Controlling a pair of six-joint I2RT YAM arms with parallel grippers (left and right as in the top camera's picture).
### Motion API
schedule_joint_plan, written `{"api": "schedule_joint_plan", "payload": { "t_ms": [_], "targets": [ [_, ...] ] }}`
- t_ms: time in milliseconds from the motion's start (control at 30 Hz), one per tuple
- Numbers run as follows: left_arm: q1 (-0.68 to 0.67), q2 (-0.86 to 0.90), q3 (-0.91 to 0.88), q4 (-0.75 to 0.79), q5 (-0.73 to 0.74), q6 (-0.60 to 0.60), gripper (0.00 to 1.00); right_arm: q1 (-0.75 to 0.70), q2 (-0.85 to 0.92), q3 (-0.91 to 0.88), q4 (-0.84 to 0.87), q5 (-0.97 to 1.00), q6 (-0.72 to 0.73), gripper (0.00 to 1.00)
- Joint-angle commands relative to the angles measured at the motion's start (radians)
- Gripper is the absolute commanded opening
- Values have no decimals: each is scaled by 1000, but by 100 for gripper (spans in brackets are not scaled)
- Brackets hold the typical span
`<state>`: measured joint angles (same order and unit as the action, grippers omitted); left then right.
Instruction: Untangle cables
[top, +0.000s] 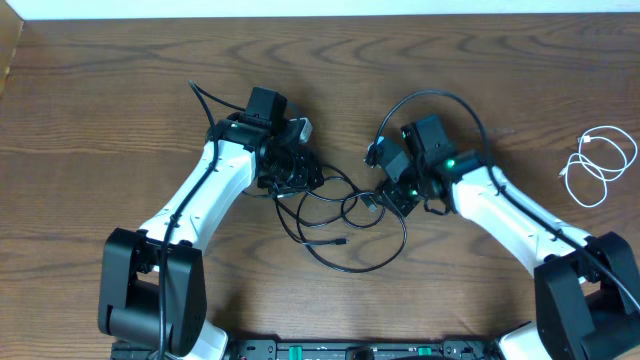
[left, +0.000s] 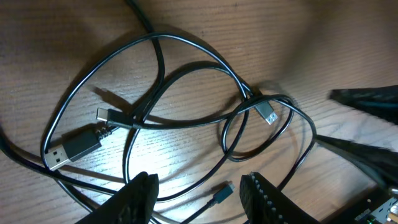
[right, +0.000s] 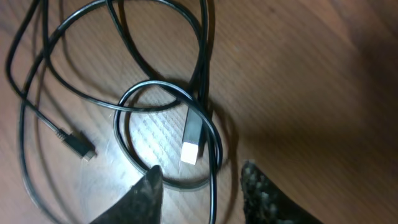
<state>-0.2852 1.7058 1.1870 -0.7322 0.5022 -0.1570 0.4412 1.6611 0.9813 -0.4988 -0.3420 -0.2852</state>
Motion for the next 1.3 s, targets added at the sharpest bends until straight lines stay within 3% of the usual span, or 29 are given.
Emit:
{"api": "schedule_joint_plan", "payload": {
  "t_ms": [0, 133, 400, 967, 1267],
  "targets": [
    [-2, 5, -3, -3, 14, 3, 48, 27, -6, -60, 73, -6, -11, 31],
    [-2, 5, -3, -4, 14, 3, 48, 37, -6, -129, 209, -8, 8, 25],
    [-2, 5, -3, -4, 14, 3, 47, 37, -4, -211, 358, -8, 39, 24],
    [-2, 5, -3, -4, 14, 3, 47, 37, 43, -218, 420, -7, 53, 33],
    [-2, 5, -3, -4, 14, 3, 48, 37, 43, -230, 420, -8, 97, 30]
  ]
}}
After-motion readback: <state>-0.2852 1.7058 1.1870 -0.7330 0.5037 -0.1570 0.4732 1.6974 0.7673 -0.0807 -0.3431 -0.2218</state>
